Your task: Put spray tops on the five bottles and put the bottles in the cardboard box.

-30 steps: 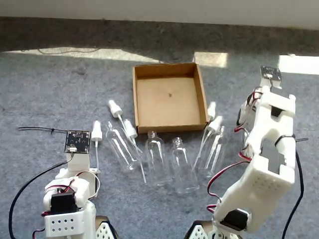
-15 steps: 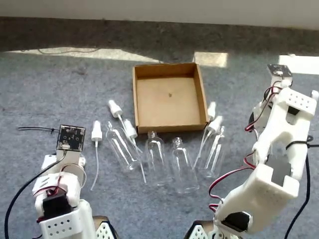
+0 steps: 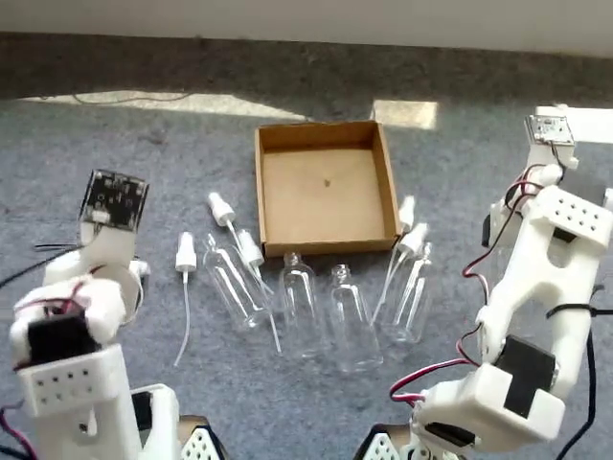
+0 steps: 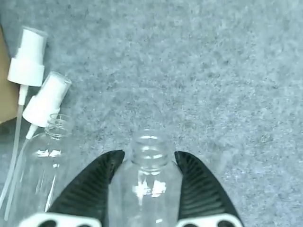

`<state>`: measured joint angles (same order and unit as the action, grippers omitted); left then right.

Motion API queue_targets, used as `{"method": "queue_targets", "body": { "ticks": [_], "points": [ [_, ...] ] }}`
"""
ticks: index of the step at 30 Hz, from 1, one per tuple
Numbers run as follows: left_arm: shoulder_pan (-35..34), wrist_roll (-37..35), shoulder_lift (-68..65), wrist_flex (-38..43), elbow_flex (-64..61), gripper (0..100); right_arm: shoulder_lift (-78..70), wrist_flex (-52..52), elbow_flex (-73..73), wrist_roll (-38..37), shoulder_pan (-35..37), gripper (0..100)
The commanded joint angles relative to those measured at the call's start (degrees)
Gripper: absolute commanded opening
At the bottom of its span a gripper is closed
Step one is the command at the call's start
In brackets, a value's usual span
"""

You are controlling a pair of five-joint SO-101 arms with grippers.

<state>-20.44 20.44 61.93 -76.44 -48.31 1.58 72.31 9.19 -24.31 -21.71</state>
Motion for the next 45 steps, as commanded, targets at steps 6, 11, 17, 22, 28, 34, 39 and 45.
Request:
{"method": "queue_targets", "body": {
  "ticks": [6,11,17,22,28,34,39,45],
  "points": [
    [2.7,-1.8,-45.7,-5.1,32.7,20,4.9,-9.5,8.9,0.4,-0.2,0.5],
    [3.7,-2.6,-58.4,-5.4,40.5,22,4.9,-10.9,9.7,-7.3,-0.3,0.5],
    [9.2,-7.4,-63.2,-4.8,41.7,22,4.3,-10.9,9.8,-11.3,-1.7,0.6],
    [11.7,-10.9,-67.8,-1.5,42.2,22,4.3,-10.9,9.8,-11.7,-1.9,0.6],
    [10.0,-11.9,-75.5,3.0,42.1,22,4.8,-10.8,9.8,-12.8,-3.1,0.6],
    [8.6,-11.8,-79.0,5.7,41.6,22,4.8,-10.8,9.8,-12.7,-3.3,0.6],
    [8.9,-11.8,-81.2,5.8,41.7,15,4.9,-8.1,9.5,-12.6,-3.2,0.6],
    [8.7,-11.5,-82.0,5.8,41.7,7,4.9,-7.5,9.4,-12.4,-1.4,0.6]
  ]
}}
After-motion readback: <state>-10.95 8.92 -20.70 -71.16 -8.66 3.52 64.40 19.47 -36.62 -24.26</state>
